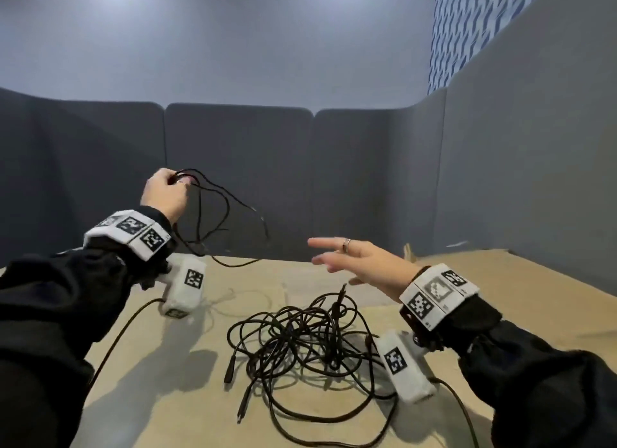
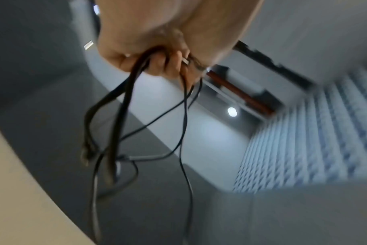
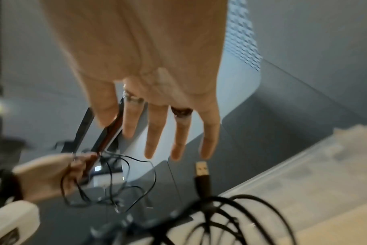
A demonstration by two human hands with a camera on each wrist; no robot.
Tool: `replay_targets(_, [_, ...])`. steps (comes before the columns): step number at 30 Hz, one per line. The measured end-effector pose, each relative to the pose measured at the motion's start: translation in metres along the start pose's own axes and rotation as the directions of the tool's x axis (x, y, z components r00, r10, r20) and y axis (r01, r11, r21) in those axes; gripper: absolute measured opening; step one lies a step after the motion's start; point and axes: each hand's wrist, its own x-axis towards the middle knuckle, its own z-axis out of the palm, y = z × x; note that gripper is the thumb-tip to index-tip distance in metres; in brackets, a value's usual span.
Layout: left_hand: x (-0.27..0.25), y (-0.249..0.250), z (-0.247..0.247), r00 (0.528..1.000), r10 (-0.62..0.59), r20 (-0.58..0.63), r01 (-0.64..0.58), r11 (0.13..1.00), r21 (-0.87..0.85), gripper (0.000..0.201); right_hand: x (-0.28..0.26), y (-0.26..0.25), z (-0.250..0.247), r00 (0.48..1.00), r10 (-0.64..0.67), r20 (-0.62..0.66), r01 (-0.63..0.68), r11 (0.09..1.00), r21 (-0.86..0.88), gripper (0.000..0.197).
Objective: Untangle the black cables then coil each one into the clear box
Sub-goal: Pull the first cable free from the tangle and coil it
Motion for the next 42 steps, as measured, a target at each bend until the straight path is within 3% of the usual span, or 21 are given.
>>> replay_targets(2, [-0.005,-0.015,0.006,0.979,0.177,-0.102,-0.136,0.937,0.322,0.02,-0.002,0.011,0.01,0.985,0.071,0.158,-0.007,0.928,-0.372,0.04])
replay_targets(4, [-0.012,-0.033,0.016,0.966,0.26,0.005,-0.215,0.788,0.577,0.025,-0.003,0.025,0.023,0.952,0.198,0.235,-0.007,0.779,-0.628,0.049])
replay_targets(5, [-0.014,-0.045,0.021,0.969,0.217,0.114,-0.237,0.713,0.66,0.033,-0.003,0.03,0.028,0.944,0.228,0.24,0.002,0.72,-0.694,0.054])
replay_targets(6, [-0.016,-0.057,0.026,0.968,0.093,0.234,-0.237,0.648,0.724,0.045,-0.002,0.034,0.031,0.942,0.24,0.236,0.006,0.689,-0.725,0.057])
replay_targets(7, [-0.019,-0.067,0.029,0.935,-0.089,0.344,-0.232,0.578,0.782,0.061,-0.001,0.037,0.03,0.941,0.249,0.228,-0.002,0.679,-0.734,0.059])
replay_targets(9, [-0.024,-0.079,0.031,0.822,-0.39,0.414,-0.255,0.397,0.882,0.084,-0.002,0.041,0.023,0.932,0.295,0.211,-0.055,0.689,-0.723,0.066])
replay_targets(10, [-0.027,-0.077,0.032,0.8,-0.432,0.417,-0.29,0.33,0.898,0.088,-0.004,0.042,0.019,0.925,0.316,0.21,-0.077,0.699,-0.711,0.07])
replay_targets(11, [-0.032,-0.07,0.034,0.793,-0.414,0.447,-0.33,0.325,0.886,0.086,-0.006,0.043,0.017,0.921,0.327,0.211,-0.091,0.709,-0.699,0.075])
replay_targets(12, [-0.039,-0.059,0.037,0.786,-0.369,0.496,-0.365,0.371,0.854,0.081,-0.008,0.045,0.016,0.919,0.331,0.212,-0.097,0.713,-0.695,0.08])
replay_targets(14, [-0.06,-0.036,0.044,0.722,-0.283,0.632,-0.382,0.599,0.704,0.071,-0.011,0.049,0.021,0.924,0.325,0.203,-0.089,0.698,-0.711,0.084])
replay_targets(16, [-0.087,-0.014,0.051,0.56,-0.238,0.794,-0.231,0.875,0.425,0.066,-0.011,0.056,0.023,0.934,0.312,0.173,-0.11,0.715,-0.691,0.077])
replay_targets(17, [-0.101,-0.006,0.053,0.47,-0.203,0.859,-0.15,0.941,0.305,0.068,-0.011,0.059,0.021,0.943,0.295,0.154,-0.128,0.749,-0.65,0.07])
replay_targets(19, [-0.123,0.0,0.058,0.334,-0.12,0.935,-0.133,0.976,0.173,0.077,-0.012,0.064,0.013,0.968,0.234,0.094,-0.154,0.843,-0.515,0.048])
replay_targets(21, [-0.132,-0.002,0.069,0.275,-0.096,0.957,-0.222,0.962,0.16,0.089,-0.014,0.065,0.003,0.983,0.181,-0.005,-0.177,0.951,-0.254,0.021])
replay_targets(23, [-0.138,-0.005,0.08,0.291,-0.139,0.946,-0.265,0.939,0.22,0.092,-0.015,0.067,-0.004,0.976,0.184,-0.115,-0.174,0.981,0.086,0.011])
replay_targets(26, [-0.138,-0.008,0.095,0.334,-0.059,0.941,-0.334,0.926,0.177,0.047,-0.012,0.071,-0.01,0.941,0.19,-0.279,-0.071,0.919,0.389,0.011])
replay_targets(29, [-0.136,-0.01,0.101,0.434,0.149,0.888,-0.177,0.981,-0.078,0.012,-0.011,0.073,-0.011,0.881,0.183,-0.437,0.084,0.848,0.524,0.008])
replay_targets(32, [-0.137,-0.017,0.108,0.586,0.176,0.791,0.089,0.956,-0.278,0.007,-0.012,0.076,-0.013,0.856,0.154,-0.494,0.143,0.848,0.511,0.008])
replay_targets(34, [-0.137,-0.022,0.111,0.652,0.123,0.748,0.205,0.922,-0.33,0.013,-0.013,0.078,-0.014,0.883,0.116,-0.455,0.143,0.857,0.495,0.02])
replay_targets(38, [-0.131,-0.027,0.111,0.71,0.12,0.694,0.204,0.909,-0.365,0.019,-0.013,0.083,-0.014,0.956,0.136,-0.26,-0.039,0.937,0.346,0.044])
replay_targets(42, [-0.133,-0.034,0.115,0.753,0.127,0.645,0.148,0.923,-0.354,0.02,-0.014,0.085,-0.013,0.957,0.191,-0.217,-0.128,0.953,0.275,0.014])
